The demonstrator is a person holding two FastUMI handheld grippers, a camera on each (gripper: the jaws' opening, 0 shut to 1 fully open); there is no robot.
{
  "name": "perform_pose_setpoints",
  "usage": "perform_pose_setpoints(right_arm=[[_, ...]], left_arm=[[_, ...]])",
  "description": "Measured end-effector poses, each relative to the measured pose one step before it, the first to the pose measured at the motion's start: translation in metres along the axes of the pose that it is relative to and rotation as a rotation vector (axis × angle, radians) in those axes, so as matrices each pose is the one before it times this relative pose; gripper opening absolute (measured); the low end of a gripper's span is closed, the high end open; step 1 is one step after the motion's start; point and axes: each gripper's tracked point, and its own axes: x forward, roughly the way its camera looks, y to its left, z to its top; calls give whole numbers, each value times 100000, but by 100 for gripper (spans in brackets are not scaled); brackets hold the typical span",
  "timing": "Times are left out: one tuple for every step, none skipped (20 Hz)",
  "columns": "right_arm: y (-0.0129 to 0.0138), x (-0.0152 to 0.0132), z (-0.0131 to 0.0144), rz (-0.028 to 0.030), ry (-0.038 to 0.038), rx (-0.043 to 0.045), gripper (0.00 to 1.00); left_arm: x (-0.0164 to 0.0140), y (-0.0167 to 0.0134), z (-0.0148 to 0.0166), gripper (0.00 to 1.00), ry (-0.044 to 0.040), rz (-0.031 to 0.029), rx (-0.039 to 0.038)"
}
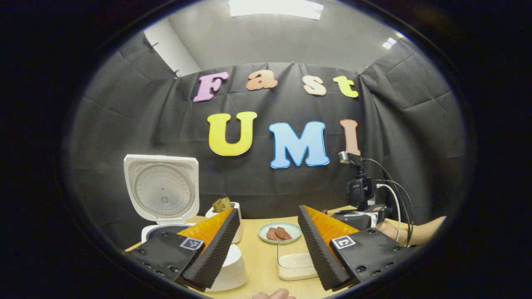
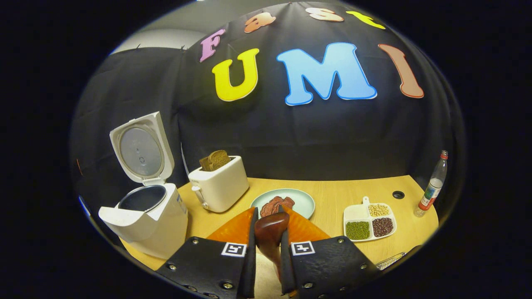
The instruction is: Close the left gripper, press the button to open the rice cooker; take a wooden spoon from the chopstick holder with the right hand, scoop a spoonful of rice and pour it into the rice cooker, then put the wooden spoon back into the chopstick holder.
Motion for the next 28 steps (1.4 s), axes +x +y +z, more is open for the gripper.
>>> perform_pose_setpoints(right_arm=[[756,168,-219,821,457,46,25],[647,79,-178,1224,932,666,25],[991,47,-409,2824,1301,2275,25],[621,120,-257,2163,1112,3546,25],[309,129,-55,1925,336,3842,25],[24,135,199,1534,-445,3794,24],[-140,17,172,1549,-697,4294,25],[-434,-95,258,1617,-397,4984,24],[-453,-21,251,1769,-777,6423,25],[-659,-123,460,1614,-450,8219,24],[-690,4,311,1158,484,8824,24],[-559,66,305,1132,912,8151,24],[-575,-35,432,1162,357,6157,24],[-488,-138,553,779,-719,3756,24],[-498,-87,596,-131,-784,1878,25],[-312,-334,569,-27,-1233,478,25],[-214,-315,723,-169,-1337,-255,24],[93,-282,597,236,-1133,221,24],[297,-551,476,355,-739,-609,24],[466,-277,509,251,-934,-912,24],[487,-389,408,444,-1178,-1301,24],[549,-422,387,60,-1179,-1773,24],[797,-347,500,649,-1141,-979,24],[811,-345,478,1125,-1079,254,24],[1104,-256,463,1916,-868,1485,24],[1053,-44,386,2612,-433,1763,25],[942,129,386,2361,96,2548,25],[622,77,371,1487,-77,2897,25]], left_arm=[[-154,131,-127,98,-28,97,-487],[-140,158,-111,98,251,39,-395],[-82,129,-105,99,339,3,-248],[-127,111,-88,98,428,43,225],[-49,228,-155,98,202,528,425],[-68,229,54,99,-3,466,444],[-207,180,-12,99,-97,416,239],[-232,197,23,98,-267,553,252],[-199,207,-34,94,-545,426,513],[-173,149,196,96,-692,393,443],[-91,132,130,99,-484,435,-108],[20,-109,196,99,-172,-186,-641],[10,-117,-30,99,-74,-407,-794],[-11,-132,198,99,4,-303,-597],[137,-119,-129,99,-15,-262,-88],[95,-68,28,99,-219,42,327],[62,-85,65,99,-285,77,379],[49,-211,-35,98,30,-247,339],[60,-254,-78,98,49,-324,205],[88,-218,-156,99,163,-379,164],[59,-119,109,99,153,-302,205],[57,-4,-86,99,122,-87,201],[13,10,48,99,-141,262,71],[-78,101,-47,99,2,48,-134],[-32,158,-105,98,-44,-52,-491],[-123,258,-79,99,-240,282,-595],[-111,525,-50,99,-351,660,-651],[-105,454,104,99,-365,470,-944]])
